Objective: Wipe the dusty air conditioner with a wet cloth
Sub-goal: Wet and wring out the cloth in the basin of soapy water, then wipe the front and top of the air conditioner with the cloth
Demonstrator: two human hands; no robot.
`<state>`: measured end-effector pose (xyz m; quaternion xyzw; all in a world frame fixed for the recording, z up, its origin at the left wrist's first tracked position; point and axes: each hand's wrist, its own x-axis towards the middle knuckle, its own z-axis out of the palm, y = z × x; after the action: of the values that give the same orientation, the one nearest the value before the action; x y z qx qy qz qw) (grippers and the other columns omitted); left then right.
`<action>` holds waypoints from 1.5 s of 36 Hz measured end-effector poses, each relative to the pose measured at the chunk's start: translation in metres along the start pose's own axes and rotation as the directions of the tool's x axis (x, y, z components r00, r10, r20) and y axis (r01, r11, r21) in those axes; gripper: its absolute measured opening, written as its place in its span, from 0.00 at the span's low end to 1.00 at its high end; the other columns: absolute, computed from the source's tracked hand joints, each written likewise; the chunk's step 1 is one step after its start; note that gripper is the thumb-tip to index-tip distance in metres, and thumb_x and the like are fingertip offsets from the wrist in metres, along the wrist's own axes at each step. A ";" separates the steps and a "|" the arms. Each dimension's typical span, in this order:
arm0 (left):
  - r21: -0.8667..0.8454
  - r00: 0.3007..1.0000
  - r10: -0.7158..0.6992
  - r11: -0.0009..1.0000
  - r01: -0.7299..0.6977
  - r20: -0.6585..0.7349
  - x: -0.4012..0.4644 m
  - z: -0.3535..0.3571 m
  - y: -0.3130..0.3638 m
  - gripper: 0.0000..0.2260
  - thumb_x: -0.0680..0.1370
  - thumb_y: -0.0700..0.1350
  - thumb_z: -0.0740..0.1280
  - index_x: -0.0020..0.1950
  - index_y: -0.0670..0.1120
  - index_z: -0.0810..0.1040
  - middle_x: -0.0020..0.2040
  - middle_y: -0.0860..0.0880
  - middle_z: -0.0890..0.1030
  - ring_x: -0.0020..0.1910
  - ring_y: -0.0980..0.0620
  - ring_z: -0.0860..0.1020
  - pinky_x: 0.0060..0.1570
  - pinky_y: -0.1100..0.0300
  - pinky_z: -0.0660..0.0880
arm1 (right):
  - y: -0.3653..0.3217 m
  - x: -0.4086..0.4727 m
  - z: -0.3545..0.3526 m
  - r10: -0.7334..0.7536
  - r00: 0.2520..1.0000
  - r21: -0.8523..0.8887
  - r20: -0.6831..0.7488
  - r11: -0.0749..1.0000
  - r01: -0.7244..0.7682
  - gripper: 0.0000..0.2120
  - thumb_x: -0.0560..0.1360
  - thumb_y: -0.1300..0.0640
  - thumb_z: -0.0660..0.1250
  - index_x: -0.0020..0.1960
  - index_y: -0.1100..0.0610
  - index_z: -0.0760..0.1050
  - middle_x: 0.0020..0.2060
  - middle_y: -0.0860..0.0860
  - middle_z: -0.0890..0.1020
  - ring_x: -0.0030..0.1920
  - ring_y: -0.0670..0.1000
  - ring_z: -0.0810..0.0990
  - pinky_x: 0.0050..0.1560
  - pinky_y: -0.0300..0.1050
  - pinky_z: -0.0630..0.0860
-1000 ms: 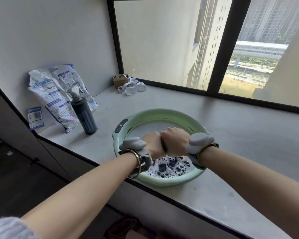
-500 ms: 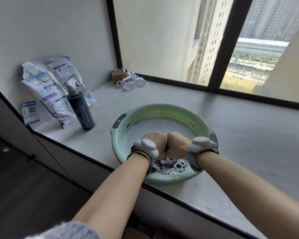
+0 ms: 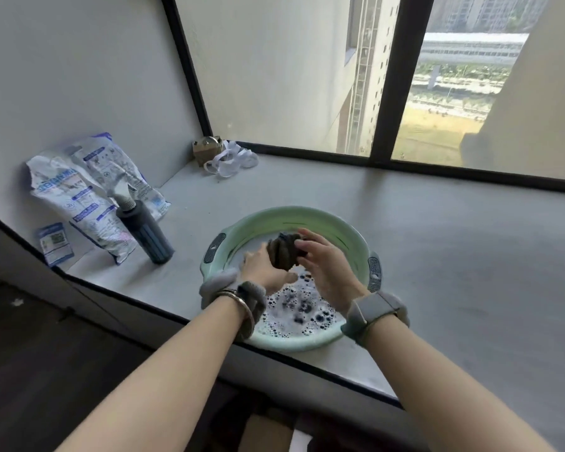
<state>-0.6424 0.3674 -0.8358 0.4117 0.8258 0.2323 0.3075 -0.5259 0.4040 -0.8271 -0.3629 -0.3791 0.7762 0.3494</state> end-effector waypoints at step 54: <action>-0.792 -0.157 0.857 0.364 -0.490 0.491 -0.793 -0.115 0.653 0.12 0.77 0.53 0.64 0.49 0.45 0.78 0.44 0.49 0.82 0.43 0.54 0.80 0.40 0.62 0.77 | -0.580 -0.871 0.013 -0.377 -0.036 -0.292 -0.926 0.650 0.702 0.13 0.75 0.66 0.63 0.59 0.68 0.73 0.48 0.61 0.81 0.47 0.56 0.81 0.43 0.46 0.80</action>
<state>0.0021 0.0606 -0.0877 0.7743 0.0911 0.2303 0.5824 0.0474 -0.0404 -0.0724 -0.5164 -0.0870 0.2233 0.8221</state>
